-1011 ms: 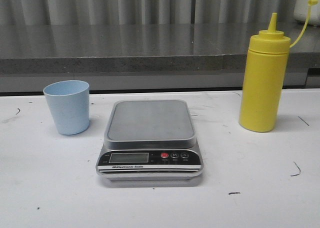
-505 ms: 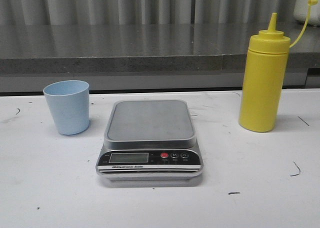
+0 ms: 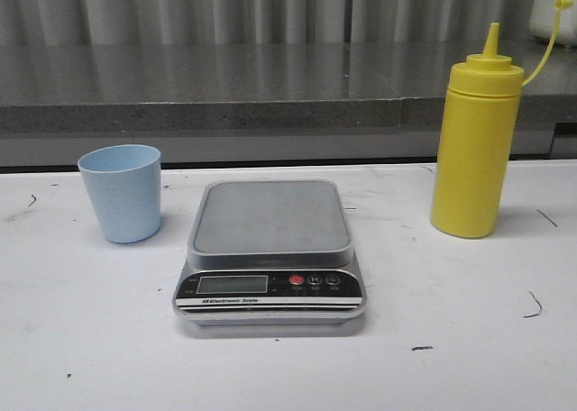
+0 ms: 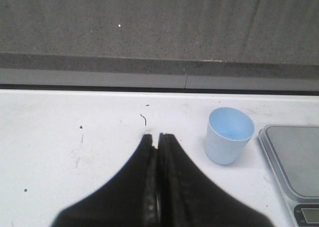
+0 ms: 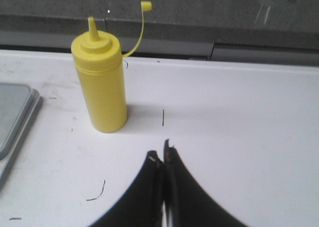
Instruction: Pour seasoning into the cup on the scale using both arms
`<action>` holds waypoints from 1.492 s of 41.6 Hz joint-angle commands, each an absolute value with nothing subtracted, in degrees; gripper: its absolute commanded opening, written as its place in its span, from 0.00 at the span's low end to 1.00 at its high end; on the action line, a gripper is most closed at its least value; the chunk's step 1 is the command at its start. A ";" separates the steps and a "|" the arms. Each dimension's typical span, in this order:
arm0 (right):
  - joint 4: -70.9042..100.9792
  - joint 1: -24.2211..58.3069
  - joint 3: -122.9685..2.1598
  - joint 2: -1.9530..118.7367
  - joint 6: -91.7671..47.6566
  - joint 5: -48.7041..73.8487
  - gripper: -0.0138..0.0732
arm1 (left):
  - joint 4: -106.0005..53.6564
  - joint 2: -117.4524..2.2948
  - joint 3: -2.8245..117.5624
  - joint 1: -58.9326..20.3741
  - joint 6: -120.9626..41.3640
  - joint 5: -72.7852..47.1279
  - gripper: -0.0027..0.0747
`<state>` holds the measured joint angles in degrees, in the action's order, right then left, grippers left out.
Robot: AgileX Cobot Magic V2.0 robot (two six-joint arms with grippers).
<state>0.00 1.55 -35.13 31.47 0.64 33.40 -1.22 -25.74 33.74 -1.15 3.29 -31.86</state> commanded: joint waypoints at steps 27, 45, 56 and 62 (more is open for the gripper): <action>-1.01 1.47 -36.96 38.87 0.00 30.77 0.80 | -0.40 -31.56 36.71 -1.36 3.57 -27.65 0.75; -1.01 1.47 -36.96 38.87 0.00 30.77 0.80 | -4.17 -51.91 49.22 -7.67 0.00 -34.71 0.75; -1.01 1.47 -36.96 38.87 0.00 30.77 0.80 | -4.07 -67.66 57.23 -12.15 0.00 -36.00 0.75; -1.01 1.47 -36.96 38.87 0.00 30.77 0.80 | -3.84 -75.91 62.67 -13.15 0.00 -38.82 0.75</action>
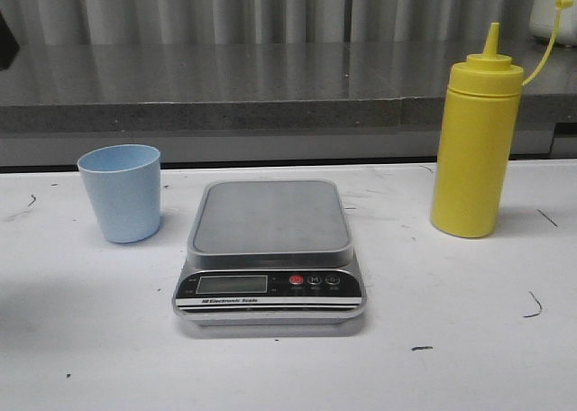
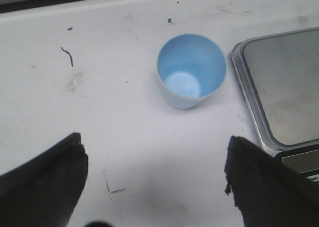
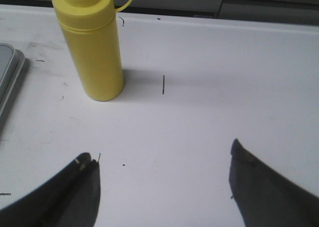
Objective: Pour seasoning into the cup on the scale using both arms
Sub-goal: 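Lower the left gripper over the light blue cup and grasp it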
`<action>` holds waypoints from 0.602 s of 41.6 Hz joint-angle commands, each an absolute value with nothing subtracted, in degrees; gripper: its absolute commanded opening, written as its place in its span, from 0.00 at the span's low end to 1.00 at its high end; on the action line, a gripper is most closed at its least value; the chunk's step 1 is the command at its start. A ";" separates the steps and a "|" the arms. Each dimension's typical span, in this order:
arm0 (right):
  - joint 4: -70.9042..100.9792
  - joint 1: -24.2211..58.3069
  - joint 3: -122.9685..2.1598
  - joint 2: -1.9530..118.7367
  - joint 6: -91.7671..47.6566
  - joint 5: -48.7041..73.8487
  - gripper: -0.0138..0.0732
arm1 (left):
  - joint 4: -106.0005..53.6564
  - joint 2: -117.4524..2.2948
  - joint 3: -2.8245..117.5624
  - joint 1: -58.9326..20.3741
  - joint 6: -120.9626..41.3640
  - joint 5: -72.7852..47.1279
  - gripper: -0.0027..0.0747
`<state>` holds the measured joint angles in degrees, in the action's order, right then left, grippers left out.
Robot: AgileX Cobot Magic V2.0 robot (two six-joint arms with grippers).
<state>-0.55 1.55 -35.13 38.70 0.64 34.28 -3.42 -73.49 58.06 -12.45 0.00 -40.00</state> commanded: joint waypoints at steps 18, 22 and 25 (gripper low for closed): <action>-1.01 1.47 -36.96 38.87 0.00 30.77 0.80 | -3.84 -94.66 76.18 -13.37 0.00 -42.27 0.75; -1.01 1.47 -36.96 38.87 0.00 30.77 0.80 | -3.84 -97.29 77.90 -13.37 0.00 -42.69 0.75; -1.01 1.47 -36.96 38.87 0.00 30.77 0.80 | -3.67 -98.92 78.89 -13.37 0.00 -42.41 0.75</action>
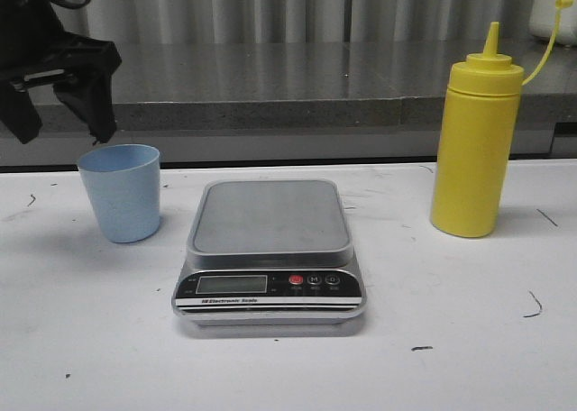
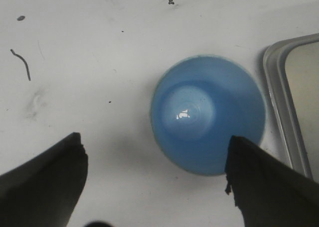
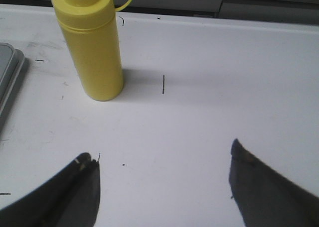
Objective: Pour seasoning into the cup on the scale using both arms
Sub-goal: 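Lower the left gripper over the light blue cup and grasp it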
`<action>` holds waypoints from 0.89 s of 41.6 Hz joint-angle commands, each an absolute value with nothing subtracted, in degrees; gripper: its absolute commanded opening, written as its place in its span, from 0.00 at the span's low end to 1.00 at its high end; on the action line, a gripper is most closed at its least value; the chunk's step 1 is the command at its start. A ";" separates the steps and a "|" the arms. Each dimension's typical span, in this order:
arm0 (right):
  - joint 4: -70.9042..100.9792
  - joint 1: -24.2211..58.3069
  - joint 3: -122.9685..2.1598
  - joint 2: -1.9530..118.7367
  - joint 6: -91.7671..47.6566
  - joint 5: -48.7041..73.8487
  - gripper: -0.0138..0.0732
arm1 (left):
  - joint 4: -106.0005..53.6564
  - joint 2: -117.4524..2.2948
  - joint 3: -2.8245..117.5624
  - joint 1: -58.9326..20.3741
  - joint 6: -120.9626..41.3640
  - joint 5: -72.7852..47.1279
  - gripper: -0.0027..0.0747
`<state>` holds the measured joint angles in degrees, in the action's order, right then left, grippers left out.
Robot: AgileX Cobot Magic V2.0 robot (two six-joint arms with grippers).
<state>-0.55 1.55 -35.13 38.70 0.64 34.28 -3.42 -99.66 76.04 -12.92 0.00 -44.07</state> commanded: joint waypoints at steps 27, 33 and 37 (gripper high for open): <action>-1.01 1.47 -36.96 38.87 0.00 30.77 0.80 | -3.27 -105.20 80.15 -13.37 0.31 -38.21 0.33; -1.01 1.47 -36.96 38.87 0.00 30.77 0.80 | -3.99 -105.20 80.15 -13.37 0.31 -37.75 0.17; -1.01 1.47 -36.96 38.87 0.00 30.77 0.80 | -3.99 -105.20 80.15 -13.37 0.31 -37.78 0.08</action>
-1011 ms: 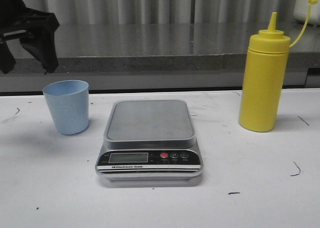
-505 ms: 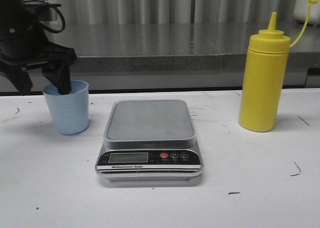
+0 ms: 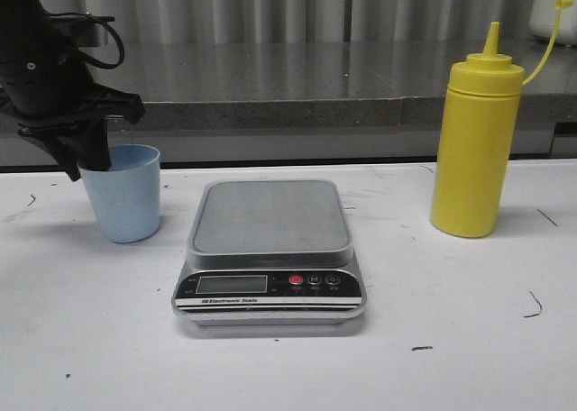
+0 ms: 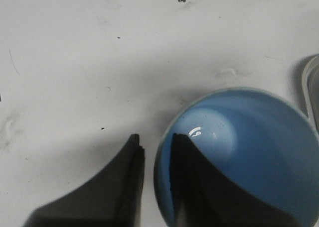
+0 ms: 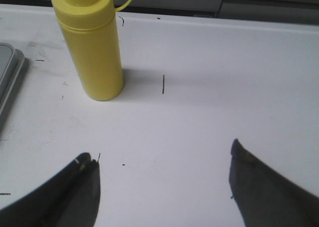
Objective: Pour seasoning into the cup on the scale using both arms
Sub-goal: 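Lower the left gripper over the light blue cup and grasp it, then lift the blue cup with the left gripper and lower it onto the scale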
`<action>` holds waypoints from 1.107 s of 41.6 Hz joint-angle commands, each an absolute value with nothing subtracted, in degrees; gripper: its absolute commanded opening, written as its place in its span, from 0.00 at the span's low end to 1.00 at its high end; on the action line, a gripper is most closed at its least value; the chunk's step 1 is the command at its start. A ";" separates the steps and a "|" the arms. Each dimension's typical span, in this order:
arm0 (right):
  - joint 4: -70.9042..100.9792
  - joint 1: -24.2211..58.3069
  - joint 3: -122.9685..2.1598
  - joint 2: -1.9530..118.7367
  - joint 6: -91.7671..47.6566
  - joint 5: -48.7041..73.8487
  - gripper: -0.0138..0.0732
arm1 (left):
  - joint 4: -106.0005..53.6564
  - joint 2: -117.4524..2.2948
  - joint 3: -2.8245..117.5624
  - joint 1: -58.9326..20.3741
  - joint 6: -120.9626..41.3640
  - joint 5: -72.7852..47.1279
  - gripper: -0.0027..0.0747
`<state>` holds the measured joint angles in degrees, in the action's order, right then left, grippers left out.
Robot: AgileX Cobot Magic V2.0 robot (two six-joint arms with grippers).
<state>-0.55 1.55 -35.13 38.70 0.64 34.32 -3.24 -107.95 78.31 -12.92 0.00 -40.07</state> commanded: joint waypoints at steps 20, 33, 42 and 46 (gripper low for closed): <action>-1.01 1.47 -36.96 38.87 0.00 30.77 0.80 | -3.99 -99.67 88.05 -15.26 0.00 -46.03 0.01; -1.01 1.47 -36.96 38.87 0.00 30.77 0.80 | -3.33 -100.99 97.95 -25.21 0.00 -49.99 0.01; -1.01 1.47 -36.96 38.87 0.00 30.77 0.80 | -3.33 -105.68 100.09 -30.08 0.00 -50.11 0.01; -1.01 1.47 -36.96 38.87 0.00 30.77 0.80 | -3.33 -107.42 100.09 -31.06 0.00 -50.46 0.01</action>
<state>-0.55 1.55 -35.13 38.70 0.64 34.32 -3.24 -109.11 97.97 -29.97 0.00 -52.11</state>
